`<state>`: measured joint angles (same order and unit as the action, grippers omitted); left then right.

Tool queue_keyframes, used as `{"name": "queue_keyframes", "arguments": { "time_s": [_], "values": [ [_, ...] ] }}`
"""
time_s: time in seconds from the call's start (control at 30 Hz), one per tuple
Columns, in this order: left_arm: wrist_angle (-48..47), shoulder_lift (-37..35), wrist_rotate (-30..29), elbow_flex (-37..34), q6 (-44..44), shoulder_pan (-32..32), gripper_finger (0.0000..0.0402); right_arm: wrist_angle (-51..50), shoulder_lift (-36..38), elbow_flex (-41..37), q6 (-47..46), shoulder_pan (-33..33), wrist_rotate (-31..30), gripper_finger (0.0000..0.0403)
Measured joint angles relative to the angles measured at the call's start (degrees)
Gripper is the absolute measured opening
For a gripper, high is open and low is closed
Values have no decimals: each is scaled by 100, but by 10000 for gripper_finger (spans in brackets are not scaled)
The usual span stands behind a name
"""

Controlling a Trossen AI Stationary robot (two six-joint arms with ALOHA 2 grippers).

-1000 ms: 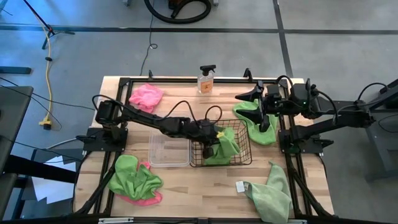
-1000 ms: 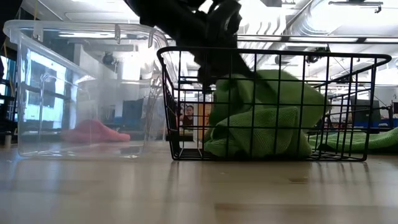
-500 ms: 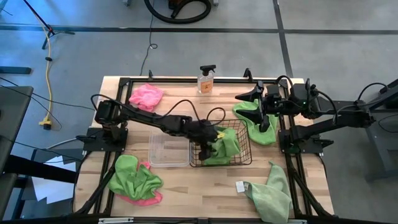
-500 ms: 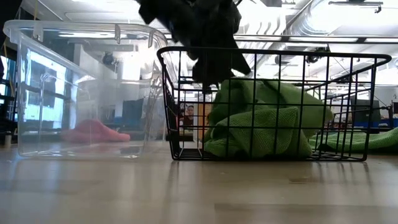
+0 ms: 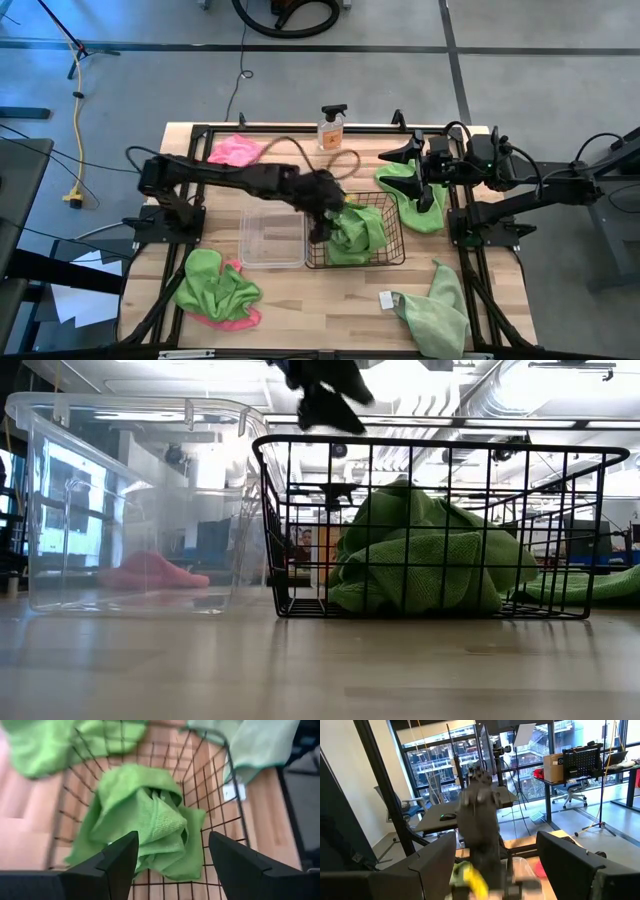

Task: Sort microfiber towel by color & place in baskets
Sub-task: Put the green towel into the wire basket

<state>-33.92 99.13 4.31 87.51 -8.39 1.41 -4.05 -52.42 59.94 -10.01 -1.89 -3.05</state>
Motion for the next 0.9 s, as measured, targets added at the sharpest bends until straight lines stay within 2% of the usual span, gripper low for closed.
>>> {"name": "queue_keyframes", "arguments": {
  "time_s": [0.27, 0.53, 0.73, 0.9],
  "values": [
    [1316, -1846, -803, -1366, -349, -29, 231, 3, 0, 0, -2, -1, -2, 272],
    [2742, -3574, -1138, -2657, -502, 61, 231, 103, -2, 0, -2, -2, -2, 272],
    [3789, -4511, -1617, -3472, -451, 332, 231, 121, -11, 0, 2, -1, -2, 272],
    [4096, -4972, -1769, -3976, -313, 571, 231, 116, -13, 0, 15, -2, -2, 272]
  ]
}}
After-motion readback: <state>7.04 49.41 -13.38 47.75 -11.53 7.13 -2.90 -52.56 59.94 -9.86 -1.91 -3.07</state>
